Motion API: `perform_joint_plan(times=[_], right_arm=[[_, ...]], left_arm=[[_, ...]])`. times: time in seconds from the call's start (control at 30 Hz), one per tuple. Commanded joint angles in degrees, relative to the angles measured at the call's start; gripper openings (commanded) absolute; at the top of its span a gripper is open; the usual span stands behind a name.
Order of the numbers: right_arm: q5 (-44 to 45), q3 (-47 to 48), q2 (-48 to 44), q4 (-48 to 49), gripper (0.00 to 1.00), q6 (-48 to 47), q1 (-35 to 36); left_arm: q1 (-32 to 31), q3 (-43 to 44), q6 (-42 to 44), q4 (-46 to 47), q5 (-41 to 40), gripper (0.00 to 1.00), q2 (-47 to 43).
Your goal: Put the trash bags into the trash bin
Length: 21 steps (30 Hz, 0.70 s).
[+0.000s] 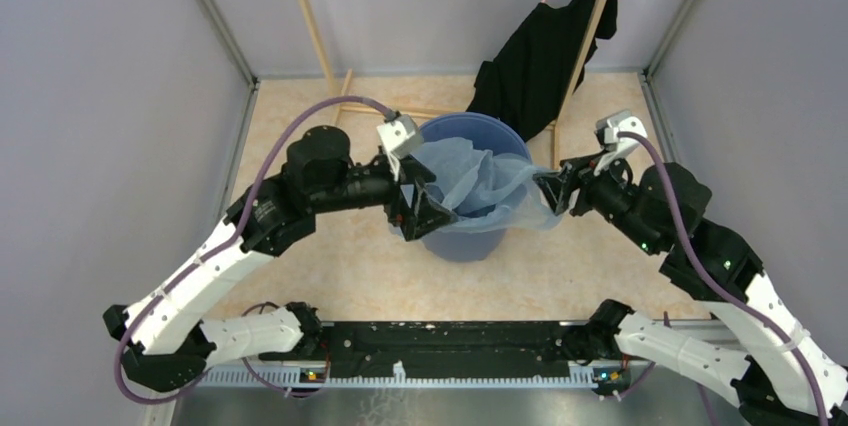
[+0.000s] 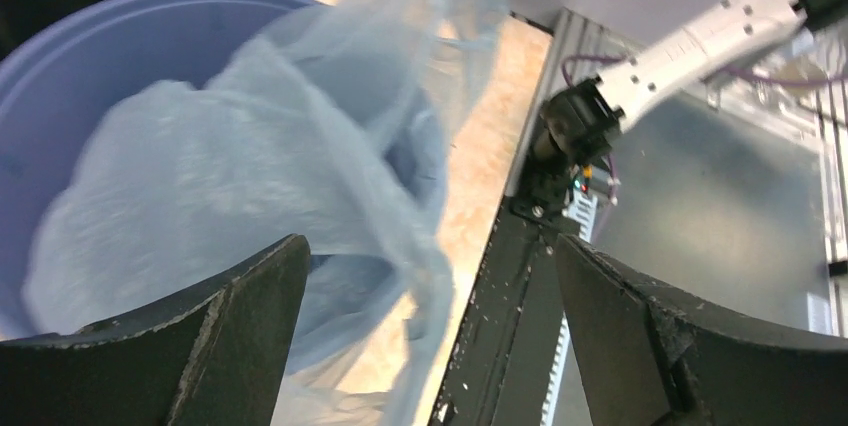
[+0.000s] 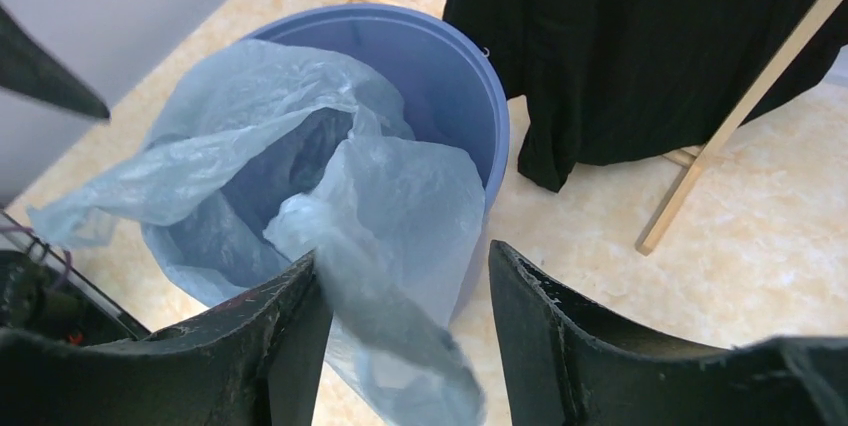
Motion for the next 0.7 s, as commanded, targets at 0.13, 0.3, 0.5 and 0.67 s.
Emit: perform_joint_plan(times=[0.13,0.3,0.5,0.67], right_arm=[[1.67,-0.80,-1.40,3.59,0.56,4.10,-0.23],[1.11,-1.09,-1.03,4.00,0.55,3.57,-0.15],[8.29,-2.16,-0.03,2.15,0.51,4.25,-0.23],[17.37,-3.89,0.74,2.31,0.43,4.83,-0.25]], left_arm=[[-12.02,2.12,5.82,-0.05,-15.31,0.99,4.20],[-14.57,2.97,4.16,-4.00,-35.13,0.95,6.40],[-14.53,2.92,0.51,-6.65,-47.90,0.70,4.69],[-11.89,0.14,-1.43,-6.65,-54.69,0.55,3.27]])
